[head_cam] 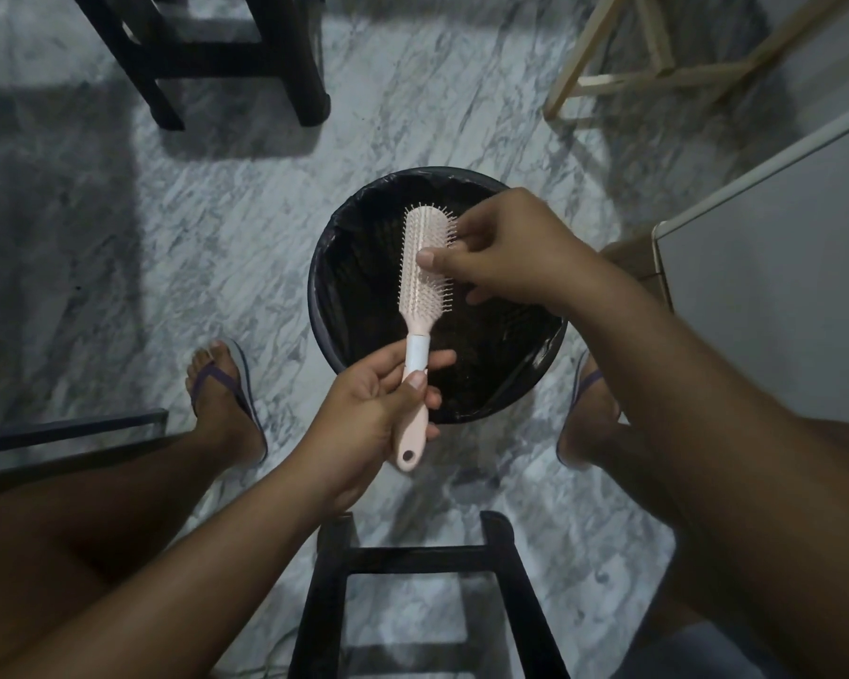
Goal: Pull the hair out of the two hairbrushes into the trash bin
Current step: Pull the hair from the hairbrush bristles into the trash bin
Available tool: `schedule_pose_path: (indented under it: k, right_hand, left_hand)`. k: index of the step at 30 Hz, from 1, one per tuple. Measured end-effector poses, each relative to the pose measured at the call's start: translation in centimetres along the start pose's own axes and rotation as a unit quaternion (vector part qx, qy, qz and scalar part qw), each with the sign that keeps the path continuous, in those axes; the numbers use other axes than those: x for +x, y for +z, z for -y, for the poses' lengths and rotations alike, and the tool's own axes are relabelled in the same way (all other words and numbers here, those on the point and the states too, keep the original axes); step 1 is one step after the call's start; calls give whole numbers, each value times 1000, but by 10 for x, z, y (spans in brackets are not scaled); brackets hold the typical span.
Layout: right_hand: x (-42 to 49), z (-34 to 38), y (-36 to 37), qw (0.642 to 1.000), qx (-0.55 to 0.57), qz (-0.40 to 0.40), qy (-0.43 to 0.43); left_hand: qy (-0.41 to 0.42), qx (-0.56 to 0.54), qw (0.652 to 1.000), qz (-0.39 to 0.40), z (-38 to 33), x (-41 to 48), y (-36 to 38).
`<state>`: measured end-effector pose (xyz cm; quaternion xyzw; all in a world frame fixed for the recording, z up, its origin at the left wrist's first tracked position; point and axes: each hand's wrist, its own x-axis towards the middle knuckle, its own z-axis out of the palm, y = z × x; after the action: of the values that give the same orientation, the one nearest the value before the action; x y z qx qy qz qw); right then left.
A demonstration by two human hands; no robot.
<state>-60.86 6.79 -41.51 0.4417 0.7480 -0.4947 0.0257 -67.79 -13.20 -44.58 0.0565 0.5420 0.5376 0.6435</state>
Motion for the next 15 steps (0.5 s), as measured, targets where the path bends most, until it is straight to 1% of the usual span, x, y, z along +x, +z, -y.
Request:
schedule_pose_path:
  k: [3, 5, 8, 10, 12, 13, 14, 15]
  right_hand:
    - [1, 2, -6, 999, 50, -4, -13]
    - [-1, 6, -10, 996, 77, -20, -31]
    - [-1, 16, -27, 990, 97, -85, -63]
    - [1, 18, -41, 980, 117, -140, -80]
    - [4, 11, -44, 980, 86, -167, -62]
    - [5, 6, -39, 987, 54, -148, -36]
    - [5, 1, -32, 994, 35, -102, 2]
    - [4, -3, -23, 997, 41, -40, 42]
  left_hand:
    - [10, 2, 1000, -10, -1, 1, -3]
    - [12, -16, 1000, -8, -3, 3, -5]
    - [8, -61, 998, -6, -7, 6, -9]
    - [19, -62, 998, 1, -9, 7, -12]
    - [25, -55, 998, 5, -10, 7, -12]
    - [24, -54, 998, 4, -11, 8, -11]
    - [24, -51, 998, 3, -11, 8, -11]
    - [24, -47, 999, 2, -11, 8, -10]
